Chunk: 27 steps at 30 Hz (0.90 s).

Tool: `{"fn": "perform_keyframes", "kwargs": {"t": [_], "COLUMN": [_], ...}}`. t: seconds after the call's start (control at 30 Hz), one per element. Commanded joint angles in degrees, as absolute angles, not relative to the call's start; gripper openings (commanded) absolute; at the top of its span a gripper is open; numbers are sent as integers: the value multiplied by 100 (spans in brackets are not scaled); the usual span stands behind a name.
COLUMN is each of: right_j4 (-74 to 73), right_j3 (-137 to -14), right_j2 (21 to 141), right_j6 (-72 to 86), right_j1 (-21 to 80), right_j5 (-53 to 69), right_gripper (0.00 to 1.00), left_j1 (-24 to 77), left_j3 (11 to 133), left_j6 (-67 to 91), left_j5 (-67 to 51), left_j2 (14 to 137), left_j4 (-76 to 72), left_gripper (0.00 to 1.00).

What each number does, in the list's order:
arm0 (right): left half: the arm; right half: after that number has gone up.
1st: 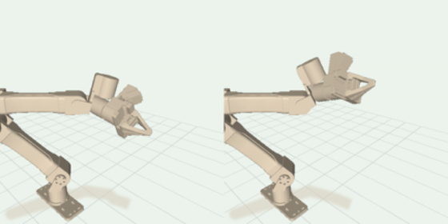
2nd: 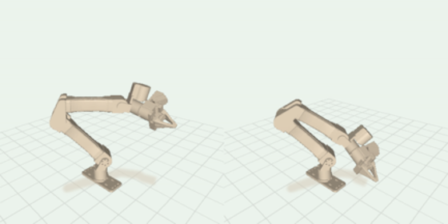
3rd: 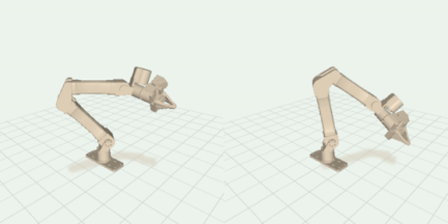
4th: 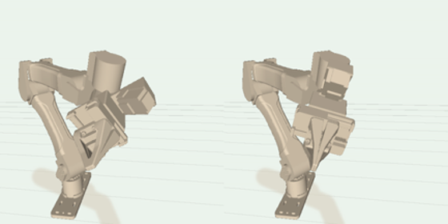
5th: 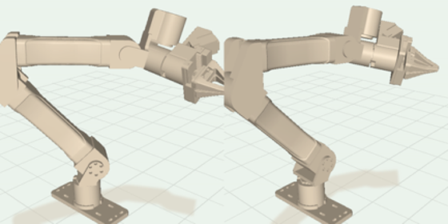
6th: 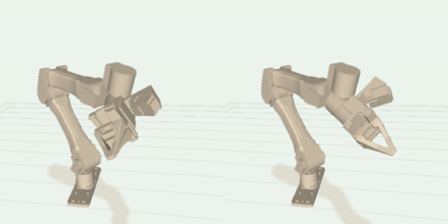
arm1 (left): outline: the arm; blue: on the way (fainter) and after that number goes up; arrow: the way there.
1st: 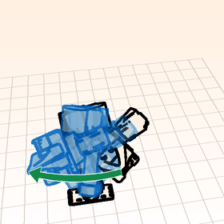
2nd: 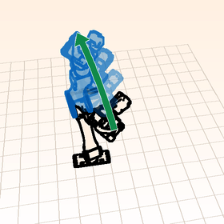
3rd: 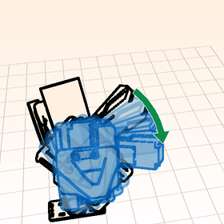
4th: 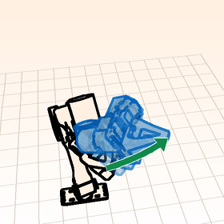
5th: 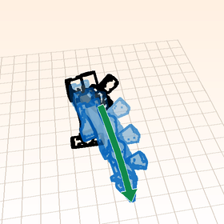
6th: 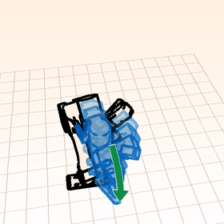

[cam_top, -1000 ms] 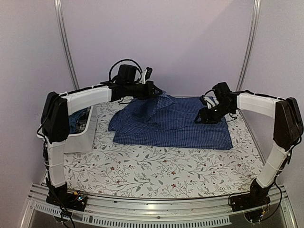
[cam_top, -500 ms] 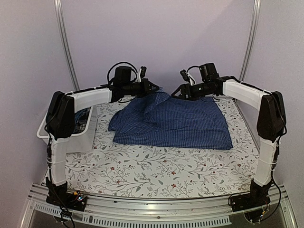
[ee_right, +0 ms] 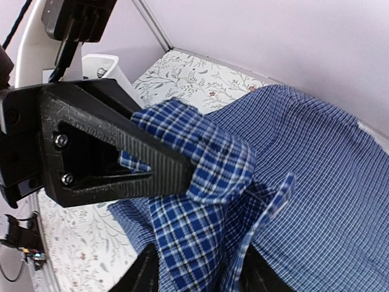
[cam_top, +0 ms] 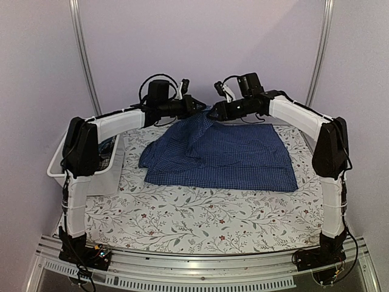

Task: Fold and stack the mixed laundry pile
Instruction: Pass from the left arm to the right, then adjust the 1/3-folded tank top at the center of the board.

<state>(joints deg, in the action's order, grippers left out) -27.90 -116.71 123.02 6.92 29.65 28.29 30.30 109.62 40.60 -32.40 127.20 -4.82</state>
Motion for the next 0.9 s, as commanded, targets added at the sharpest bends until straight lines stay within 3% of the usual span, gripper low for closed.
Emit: {"fn": "perform_keyframes", "kwargs": {"t": [0.0, 0.17, 0.23, 0.27, 0.3, 0.4, 0.47, 0.5, 0.7, 0.87], "right_j4": [-3284, -3102, -3064, -3041, -2963, -2642, -2325, -2154, -1317, -794], "right_j3": [-12128, -12232, -12372, -12447, -12481, -12485, -12491, -12485, -12890, -13051], "right_j2": [12672, 12739, 12804, 12869, 12910, 12953, 13014, 13047, 13568, 13917], "right_j6": [507, 385, 275, 238, 195, 81, -59, -175, -727, -966], "right_j1": [3015, 3015, 3015, 3012, 3014, 3019, 3010, 3014, 2997, 2993], "right_j5": [1797, 1758, 1756, 1653, 1512, 864, 556, 467, 485, 726], "right_gripper": [33, 2, 0, 0, 0, 0, 0, 0, 0, 0], "left_j1": [3016, 3008, 2993, 2977, 2963, 2880, 2797, 2755, 2616, 2613], "left_j3": [11193, 11278, 11283, 11285, 11274, 10832, 10205, 9853, 8356, 7857], "left_j6": [3970, 3899, 3908, 3925, 3948, 3970, 4000, 4006, 3811, 3660], "left_j5": [-3356, -3401, -3389, -3361, -3313, -2922, -2624, -2452, -1848, -2023], "left_j2": [12850, 12881, 12891, 12881, 12869, 12579, 12189, 11961, 11088, 11240], "left_j4": [-400, -346, -318, -284, -233, -209, -402, -510, -369, -290], "left_gripper": [6, 7, 9, 15, 33, 64, 78, 80, 80, 65]}}
